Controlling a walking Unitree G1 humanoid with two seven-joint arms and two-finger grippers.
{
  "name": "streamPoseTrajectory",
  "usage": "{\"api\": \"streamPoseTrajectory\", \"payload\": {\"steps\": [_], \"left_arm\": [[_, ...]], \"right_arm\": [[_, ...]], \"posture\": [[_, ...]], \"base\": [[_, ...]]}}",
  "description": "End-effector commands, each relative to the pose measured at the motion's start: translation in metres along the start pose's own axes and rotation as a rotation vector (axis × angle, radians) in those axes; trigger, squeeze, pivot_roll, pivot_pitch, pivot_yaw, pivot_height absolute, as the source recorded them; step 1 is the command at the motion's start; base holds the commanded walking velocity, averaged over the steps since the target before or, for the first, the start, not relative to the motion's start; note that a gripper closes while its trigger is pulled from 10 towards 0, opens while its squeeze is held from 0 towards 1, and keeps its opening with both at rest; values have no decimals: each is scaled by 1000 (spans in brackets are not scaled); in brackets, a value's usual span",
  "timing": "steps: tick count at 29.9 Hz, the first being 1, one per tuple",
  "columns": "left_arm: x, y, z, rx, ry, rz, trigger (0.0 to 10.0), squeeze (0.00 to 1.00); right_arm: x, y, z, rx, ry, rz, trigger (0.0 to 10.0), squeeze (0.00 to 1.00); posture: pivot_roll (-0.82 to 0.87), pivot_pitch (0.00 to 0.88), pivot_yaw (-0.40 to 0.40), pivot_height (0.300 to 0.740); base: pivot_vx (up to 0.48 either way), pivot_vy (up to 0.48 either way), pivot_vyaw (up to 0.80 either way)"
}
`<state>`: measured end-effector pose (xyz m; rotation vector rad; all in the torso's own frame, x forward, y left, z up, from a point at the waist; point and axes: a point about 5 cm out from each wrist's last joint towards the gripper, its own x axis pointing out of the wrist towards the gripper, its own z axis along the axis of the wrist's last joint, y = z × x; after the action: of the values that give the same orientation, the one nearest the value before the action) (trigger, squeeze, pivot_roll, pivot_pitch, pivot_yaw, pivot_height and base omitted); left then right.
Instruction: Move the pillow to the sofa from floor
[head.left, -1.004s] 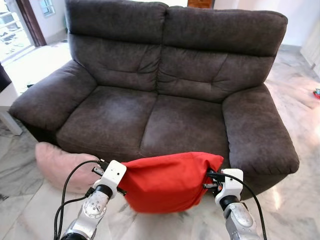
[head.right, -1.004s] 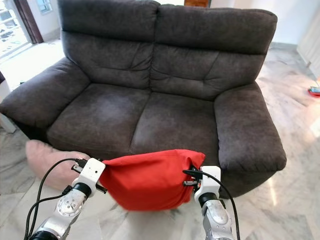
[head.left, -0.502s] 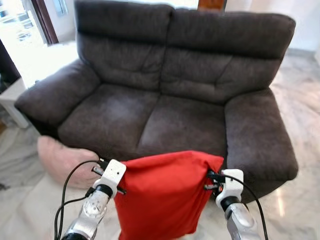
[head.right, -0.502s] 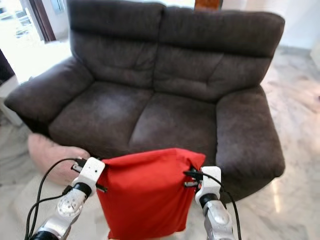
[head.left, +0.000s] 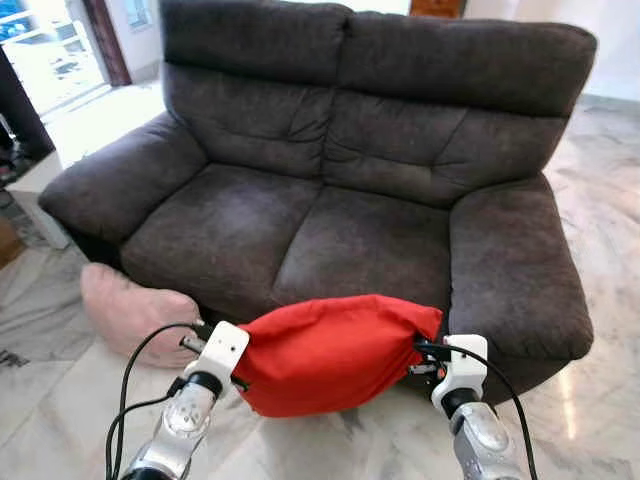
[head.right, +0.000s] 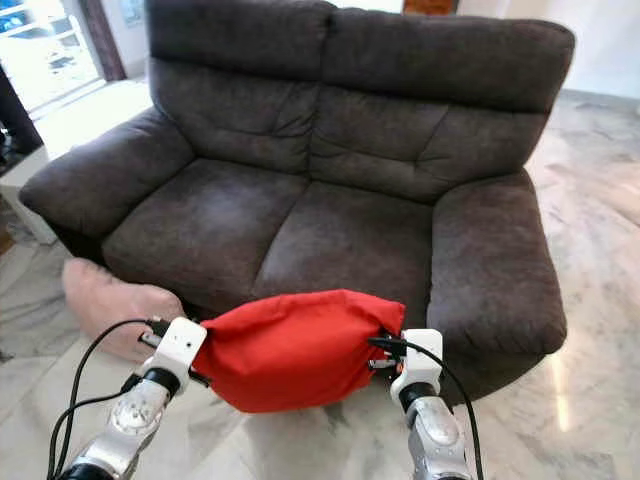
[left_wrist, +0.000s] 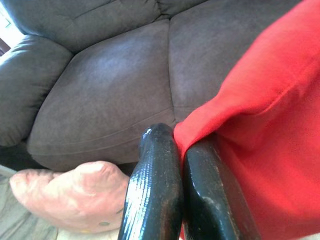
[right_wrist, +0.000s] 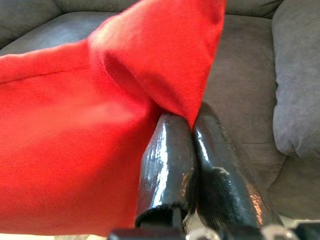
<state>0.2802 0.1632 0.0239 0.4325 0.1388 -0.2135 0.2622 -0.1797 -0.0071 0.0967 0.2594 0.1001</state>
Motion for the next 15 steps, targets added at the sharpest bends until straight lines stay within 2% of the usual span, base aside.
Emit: {"api": "streamPoseTrajectory", "payload": {"steps": [1, 4, 7, 11, 15], "left_arm": [[3, 8, 10, -10, -60, 33, 10000, 0], [3, 8, 10, -34, -59, 44, 10000, 0], [4, 7, 10, -60, -55, 47, 10000, 0], [4, 8, 11, -54, -56, 49, 10000, 0], [4, 8, 11, -55, -58, 47, 10000, 0]], "right_arm": [[6, -1, 13, -6, -58, -4, 10000, 0], [6, -1, 13, -5, -58, -4, 10000, 0], [6, -1, 13, -5, -59, -5, 10000, 0], [6, -1, 13, -7, -61, -5, 10000, 0], [6, -1, 14, -7, -64, -8, 10000, 0]], "posture": [[37, 0, -51, 740], [36, 0, -51, 740], [36, 0, -51, 740], [36, 0, -51, 740], [34, 0, -49, 740]], "base": [[0, 0, 0], [0, 0, -800], [0, 192, 0], [0, 480, 0], [0, 0, 0]]}}
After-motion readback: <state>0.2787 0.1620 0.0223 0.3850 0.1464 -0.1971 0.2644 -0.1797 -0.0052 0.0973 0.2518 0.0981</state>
